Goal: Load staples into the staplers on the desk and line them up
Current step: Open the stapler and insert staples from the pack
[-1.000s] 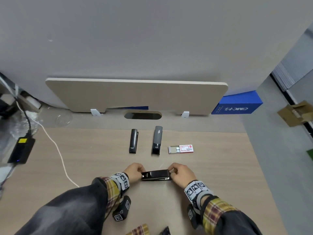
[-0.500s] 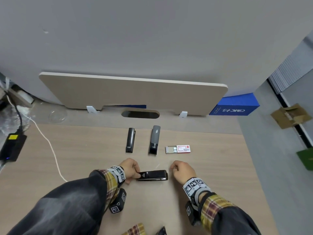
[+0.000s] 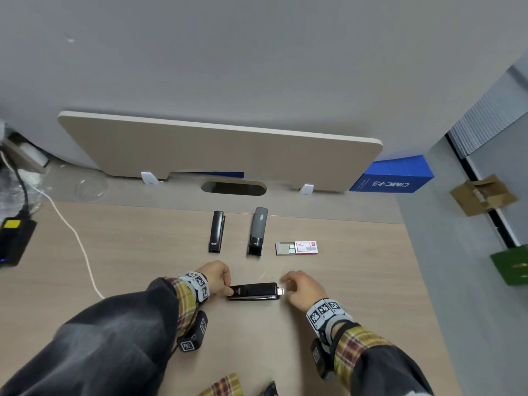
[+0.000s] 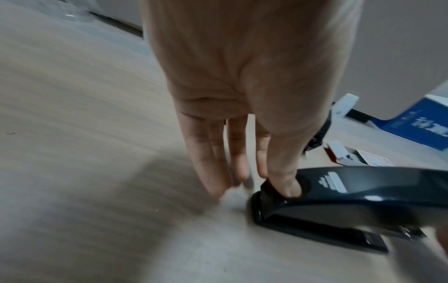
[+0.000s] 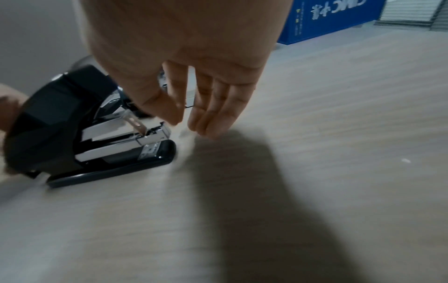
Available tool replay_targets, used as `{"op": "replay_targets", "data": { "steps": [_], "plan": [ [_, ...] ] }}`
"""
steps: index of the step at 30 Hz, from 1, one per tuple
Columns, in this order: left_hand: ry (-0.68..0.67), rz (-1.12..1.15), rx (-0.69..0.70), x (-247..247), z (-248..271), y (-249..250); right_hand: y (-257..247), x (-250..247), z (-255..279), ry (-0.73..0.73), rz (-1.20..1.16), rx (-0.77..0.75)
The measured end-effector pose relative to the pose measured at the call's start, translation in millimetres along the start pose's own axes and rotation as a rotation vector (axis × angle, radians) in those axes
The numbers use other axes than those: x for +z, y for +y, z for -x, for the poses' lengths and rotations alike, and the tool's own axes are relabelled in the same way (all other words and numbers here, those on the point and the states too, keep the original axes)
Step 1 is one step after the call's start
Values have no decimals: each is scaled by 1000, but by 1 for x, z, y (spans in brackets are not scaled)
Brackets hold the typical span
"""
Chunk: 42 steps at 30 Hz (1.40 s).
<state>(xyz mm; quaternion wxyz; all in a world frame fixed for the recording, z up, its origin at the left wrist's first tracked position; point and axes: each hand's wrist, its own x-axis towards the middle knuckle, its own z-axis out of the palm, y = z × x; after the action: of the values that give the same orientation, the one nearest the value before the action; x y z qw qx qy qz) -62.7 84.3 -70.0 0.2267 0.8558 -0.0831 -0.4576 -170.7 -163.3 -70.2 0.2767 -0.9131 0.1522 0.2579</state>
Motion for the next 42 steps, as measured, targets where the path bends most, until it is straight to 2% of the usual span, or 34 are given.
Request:
{"op": "replay_targets", "data": {
  "steps": [3,5,8,13,18,23,26,29,35,42],
  "plan": [
    [68,-108,120,9,6,7,-9,7,-4,-61,158,-136],
    [41,-196,220,24,8,19,-14,10,-6,-17,284,-203],
    [0,-471,340,45,10,43,-18,13,-8,29,405,-249],
    [107,-629,363,44,-2,62,-3,0,-6,68,438,-217],
    [228,-626,383,27,-10,58,15,-18,-8,136,406,-190],
    [241,-655,358,27,-17,57,11,-30,-20,17,230,-114],
    [228,-658,341,28,-20,55,10,-44,-35,149,107,-38],
    [233,-618,330,31,-23,53,2,-59,-55,266,189,-71],
    [203,-566,350,30,-26,50,-6,-64,-84,174,430,-153],
    [135,-462,359,19,-33,53,-5,-59,-100,164,440,-168]
  ]
}}
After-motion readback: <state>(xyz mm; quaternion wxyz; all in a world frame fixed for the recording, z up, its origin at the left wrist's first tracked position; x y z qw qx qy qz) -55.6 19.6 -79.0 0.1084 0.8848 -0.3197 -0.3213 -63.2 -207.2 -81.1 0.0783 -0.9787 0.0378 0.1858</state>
